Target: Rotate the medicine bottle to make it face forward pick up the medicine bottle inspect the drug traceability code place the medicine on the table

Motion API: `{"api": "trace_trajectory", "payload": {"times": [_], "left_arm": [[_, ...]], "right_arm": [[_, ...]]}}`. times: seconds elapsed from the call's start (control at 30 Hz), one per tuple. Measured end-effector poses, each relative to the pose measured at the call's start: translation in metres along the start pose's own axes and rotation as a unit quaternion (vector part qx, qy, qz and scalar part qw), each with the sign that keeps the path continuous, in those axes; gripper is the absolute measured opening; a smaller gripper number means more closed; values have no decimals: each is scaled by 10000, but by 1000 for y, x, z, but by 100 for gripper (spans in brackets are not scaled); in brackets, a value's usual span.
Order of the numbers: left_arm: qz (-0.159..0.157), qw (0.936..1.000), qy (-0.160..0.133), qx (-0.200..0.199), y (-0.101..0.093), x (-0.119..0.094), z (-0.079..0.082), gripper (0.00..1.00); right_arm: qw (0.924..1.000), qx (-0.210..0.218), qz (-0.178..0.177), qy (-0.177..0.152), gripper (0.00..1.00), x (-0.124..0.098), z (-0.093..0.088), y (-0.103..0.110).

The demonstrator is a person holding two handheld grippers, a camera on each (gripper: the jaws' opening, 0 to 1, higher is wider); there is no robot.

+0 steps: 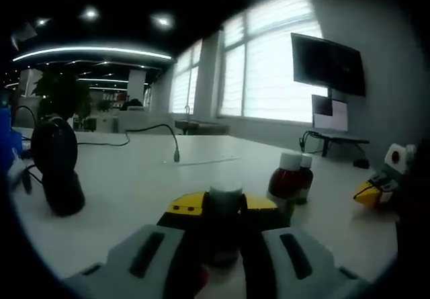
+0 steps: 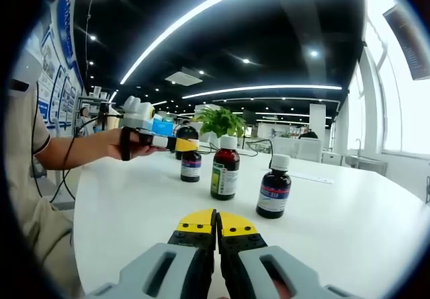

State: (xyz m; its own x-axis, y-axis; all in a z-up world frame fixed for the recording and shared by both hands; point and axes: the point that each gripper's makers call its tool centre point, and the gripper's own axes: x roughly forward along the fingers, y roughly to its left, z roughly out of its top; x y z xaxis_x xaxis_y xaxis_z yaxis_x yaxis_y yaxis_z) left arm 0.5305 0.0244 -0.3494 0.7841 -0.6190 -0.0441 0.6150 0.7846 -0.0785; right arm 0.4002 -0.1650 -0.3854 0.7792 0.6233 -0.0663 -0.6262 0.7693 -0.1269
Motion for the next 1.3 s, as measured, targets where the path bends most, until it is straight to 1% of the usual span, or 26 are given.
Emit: {"api": "trace_trajectory", "payload": {"times": [0.3, 0.43, 0.57, 0.63, 0.7, 0.73, 0.8, 0.83, 1.0, 1.17, 1.3], "left_arm": [[-74, 9999, -19, 90, -1, -1, 0, 11], [-3, 10000, 10, 18, -1, 0, -2, 12], [22, 10000, 30, 20, -2, -1, -6, 20], [-9, 9999, -98, -88, -4, -3, -2, 21], [-46, 9998, -135, -131, -7, -5, 2, 22], [-33, 9998, -143, -102, -7, -5, 3, 22], [85, 9996, -152, 224, -7, -7, 8, 22], [119, 9994, -183, 271, -8, -8, 10, 22], [209, 9990, -283, 280, -9, -17, 18, 22], [439, 9970, -309, 558, -7, -31, 21, 22], [591, 9953, -312, 695, -8, -46, 21, 21]], "right_arm": [[10000, -15, 5, 2, 0, 0, 0, 0], [10000, 4, 9, -5, 0, 0, 0, -1], [10000, -5, 22, -4, 0, 0, 0, 0], [10000, -10, 29, -3, 0, 1, 0, 0], [10000, -9, 26, 0, 0, 1, 0, 0], [10000, -7, 26, 1, 0, 1, 0, 0], [10000, -6, 24, 3, 0, 1, 0, 0], [10000, -6, 22, 4, 0, 1, 0, 0], [10000, -12, 21, 5, 0, 1, 0, 1], [10000, -10, 23, 0, 0, 1, 0, 0], [10000, -15, 16, -2, 0, 1, 0, 0]]}}
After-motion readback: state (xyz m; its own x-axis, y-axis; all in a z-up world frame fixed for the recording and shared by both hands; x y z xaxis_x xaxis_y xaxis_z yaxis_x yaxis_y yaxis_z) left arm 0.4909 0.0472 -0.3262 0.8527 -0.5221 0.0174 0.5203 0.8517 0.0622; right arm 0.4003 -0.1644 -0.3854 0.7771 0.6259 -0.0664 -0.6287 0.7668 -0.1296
